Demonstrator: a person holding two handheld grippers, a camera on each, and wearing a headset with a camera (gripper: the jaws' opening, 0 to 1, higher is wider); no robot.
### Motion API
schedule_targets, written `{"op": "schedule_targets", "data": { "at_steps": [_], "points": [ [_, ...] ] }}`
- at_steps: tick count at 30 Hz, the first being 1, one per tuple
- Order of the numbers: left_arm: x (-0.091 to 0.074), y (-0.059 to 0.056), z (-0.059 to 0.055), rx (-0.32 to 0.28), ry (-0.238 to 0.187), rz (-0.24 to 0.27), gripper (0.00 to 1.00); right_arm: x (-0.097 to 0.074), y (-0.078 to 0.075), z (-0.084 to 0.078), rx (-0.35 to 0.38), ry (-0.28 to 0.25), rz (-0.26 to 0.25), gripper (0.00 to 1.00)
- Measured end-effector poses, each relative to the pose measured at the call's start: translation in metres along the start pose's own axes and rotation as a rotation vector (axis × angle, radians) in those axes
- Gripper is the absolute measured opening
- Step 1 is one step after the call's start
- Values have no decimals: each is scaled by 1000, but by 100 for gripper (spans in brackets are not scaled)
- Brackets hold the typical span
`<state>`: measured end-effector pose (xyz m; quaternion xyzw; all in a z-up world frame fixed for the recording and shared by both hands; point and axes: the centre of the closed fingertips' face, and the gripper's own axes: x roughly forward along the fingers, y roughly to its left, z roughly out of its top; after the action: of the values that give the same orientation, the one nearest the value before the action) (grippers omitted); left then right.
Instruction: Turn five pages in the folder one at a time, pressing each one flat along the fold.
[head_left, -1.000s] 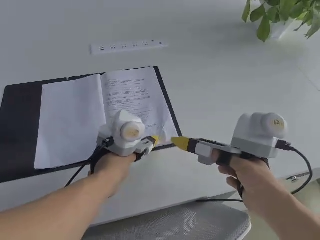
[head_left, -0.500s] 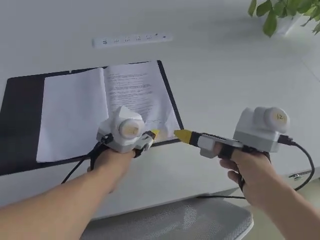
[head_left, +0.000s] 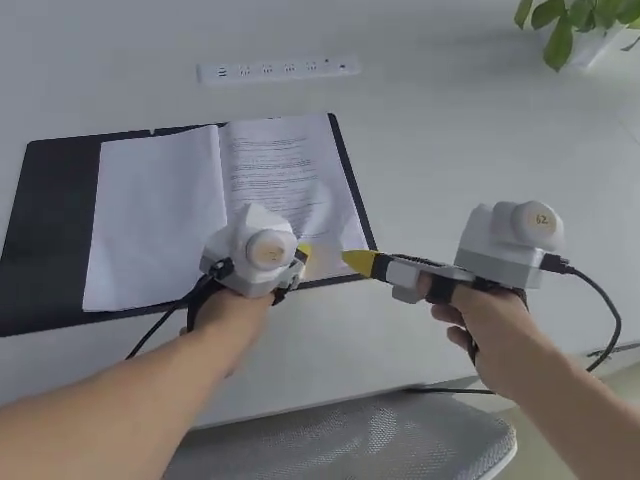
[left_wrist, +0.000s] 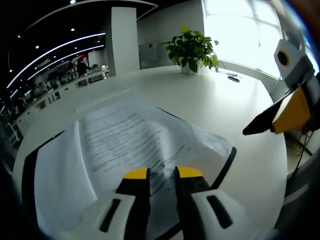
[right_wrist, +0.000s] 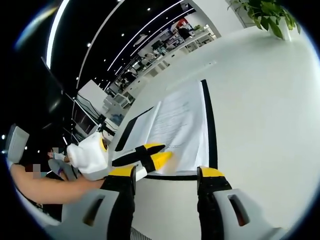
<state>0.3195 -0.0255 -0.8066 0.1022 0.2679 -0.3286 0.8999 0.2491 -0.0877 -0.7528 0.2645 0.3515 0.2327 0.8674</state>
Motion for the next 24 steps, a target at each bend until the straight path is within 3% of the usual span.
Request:
{"op": "schedule_targets", "data": {
  "at_steps": [4,9,16,24],
  "points": [
    [0,1,0,-2,-1,-2,16,11,-6,-1,-3,15,-1,46],
    [0,1,0,-7,-1,1,15,24,-18,-4,55,32,-20,40],
    [0,1,0,-12,0,0,15,29,-18,1,120,7,-22,24],
    [0,1,0,-14,0,-1,15,30,-16,2,133,-10,-35,2]
  ]
}}
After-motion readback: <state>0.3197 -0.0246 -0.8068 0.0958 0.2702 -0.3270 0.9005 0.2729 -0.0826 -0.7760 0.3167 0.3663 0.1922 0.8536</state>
